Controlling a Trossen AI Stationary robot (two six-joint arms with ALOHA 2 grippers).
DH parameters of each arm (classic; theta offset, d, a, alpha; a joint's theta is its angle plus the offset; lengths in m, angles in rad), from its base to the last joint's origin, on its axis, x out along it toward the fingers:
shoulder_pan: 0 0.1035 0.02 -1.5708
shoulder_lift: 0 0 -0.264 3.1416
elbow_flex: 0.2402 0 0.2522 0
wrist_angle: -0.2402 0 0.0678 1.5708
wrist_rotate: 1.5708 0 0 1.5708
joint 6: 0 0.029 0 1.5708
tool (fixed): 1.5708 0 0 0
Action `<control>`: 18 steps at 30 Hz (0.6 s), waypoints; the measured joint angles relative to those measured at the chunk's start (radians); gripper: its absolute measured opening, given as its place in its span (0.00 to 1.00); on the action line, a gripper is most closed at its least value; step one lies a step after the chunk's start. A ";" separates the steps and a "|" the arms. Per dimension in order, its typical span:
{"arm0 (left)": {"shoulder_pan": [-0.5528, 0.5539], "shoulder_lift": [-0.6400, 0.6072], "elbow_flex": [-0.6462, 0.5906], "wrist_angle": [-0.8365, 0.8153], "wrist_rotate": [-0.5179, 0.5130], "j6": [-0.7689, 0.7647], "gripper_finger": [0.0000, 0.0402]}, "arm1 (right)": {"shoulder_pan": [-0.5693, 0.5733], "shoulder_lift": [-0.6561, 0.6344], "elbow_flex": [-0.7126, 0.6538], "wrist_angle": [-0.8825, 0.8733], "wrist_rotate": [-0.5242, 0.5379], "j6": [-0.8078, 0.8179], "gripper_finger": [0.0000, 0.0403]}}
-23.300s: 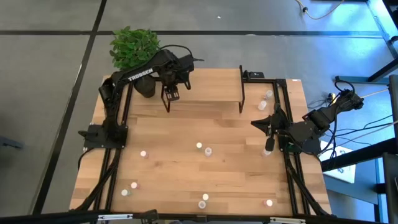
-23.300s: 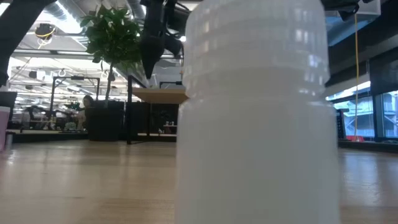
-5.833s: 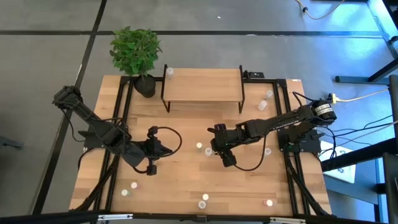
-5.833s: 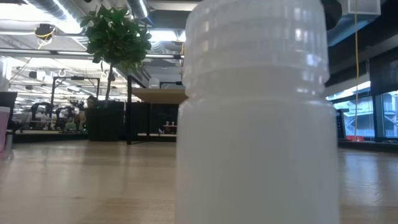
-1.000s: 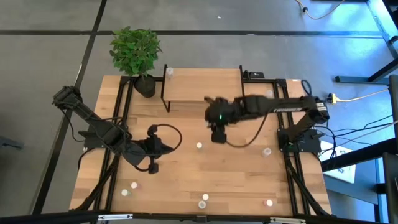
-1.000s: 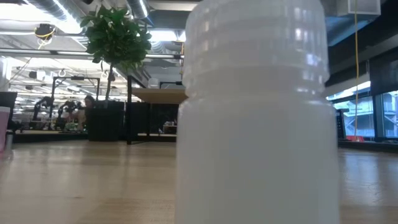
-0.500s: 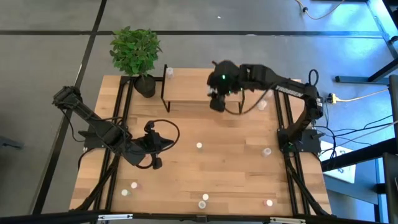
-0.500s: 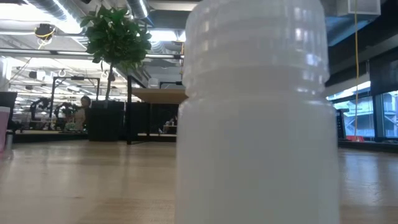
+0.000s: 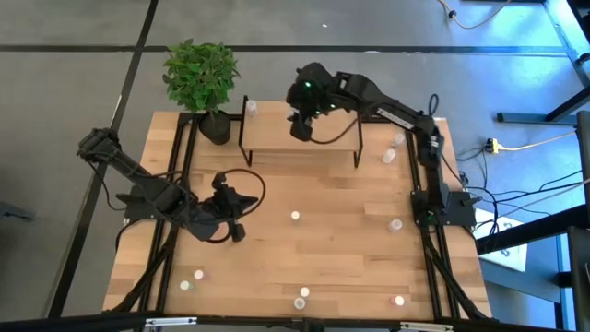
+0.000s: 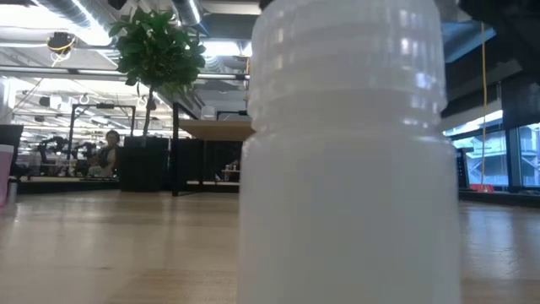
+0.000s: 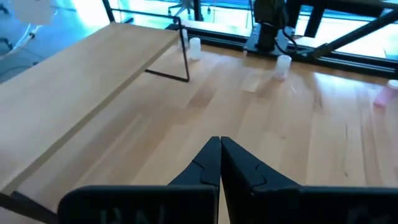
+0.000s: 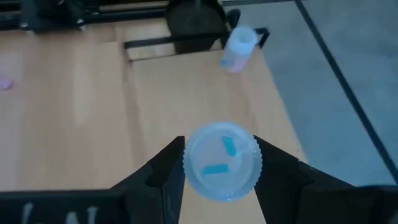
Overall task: Pick and place medicine bottles onto shelf by color
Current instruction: Put the center white pill bottle on the shelf
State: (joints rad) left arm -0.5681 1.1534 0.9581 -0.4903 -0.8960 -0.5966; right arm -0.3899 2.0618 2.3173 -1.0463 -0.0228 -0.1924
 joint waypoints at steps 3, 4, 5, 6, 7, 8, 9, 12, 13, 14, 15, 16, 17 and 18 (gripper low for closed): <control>0.009 0.000 0.000 -0.008 -0.002 -0.029 0.00 | -0.025 0.054 0.036 0.018 0.002 -0.035 0.39; 0.011 0.000 0.000 -0.009 -0.007 -0.031 0.00 | -0.036 0.059 0.023 0.043 -0.002 -0.050 0.39; 0.014 0.000 0.000 -0.010 -0.016 -0.032 0.00 | -0.045 0.071 0.019 0.046 -0.006 -0.063 0.39; 0.014 0.000 0.000 -0.012 -0.036 -0.031 0.00 | -0.053 0.083 0.019 0.047 -0.012 -0.075 0.39; 0.014 0.000 0.000 -0.014 -0.061 -0.031 0.00 | -0.064 0.095 0.019 0.045 -0.025 -0.082 0.39; 0.014 0.000 0.000 -0.019 -0.091 -0.031 0.00 | -0.072 0.109 0.019 0.041 -0.036 -0.091 0.39; 0.014 0.000 0.000 -0.025 -0.123 -0.031 0.00 | -0.079 0.122 0.019 0.041 -0.043 -0.103 0.39; 0.014 0.000 0.000 -0.040 -0.208 -0.031 0.00 | -0.097 0.150 0.019 0.050 -0.059 -0.138 0.39; 0.014 0.000 0.000 -0.046 -0.224 -0.031 0.00 | -0.102 0.157 0.019 0.060 -0.065 -0.149 0.39; 0.014 0.000 0.000 -0.049 -0.232 -0.031 0.00 | -0.106 0.163 0.019 0.066 -0.076 -0.158 0.39; 0.014 0.000 0.000 -0.051 -0.235 -0.031 0.00 | -0.110 0.169 0.019 0.071 -0.087 -0.170 0.39; 0.014 0.000 0.000 -0.051 -0.236 -0.031 0.00 | -0.113 0.176 0.019 0.076 -0.097 -0.187 0.39; 0.014 0.000 0.000 -0.052 -0.236 -0.032 0.00 | -0.117 0.181 0.019 0.080 -0.106 -0.204 0.39; 0.014 0.000 0.000 -0.051 -0.236 -0.032 0.00 | -0.119 0.187 0.019 0.087 -0.109 -0.208 0.39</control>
State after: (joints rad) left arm -0.5537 1.1534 0.9581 -0.5415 -1.1316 -0.6288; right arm -0.5090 2.2493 2.3363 -0.9596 -0.1321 -0.4001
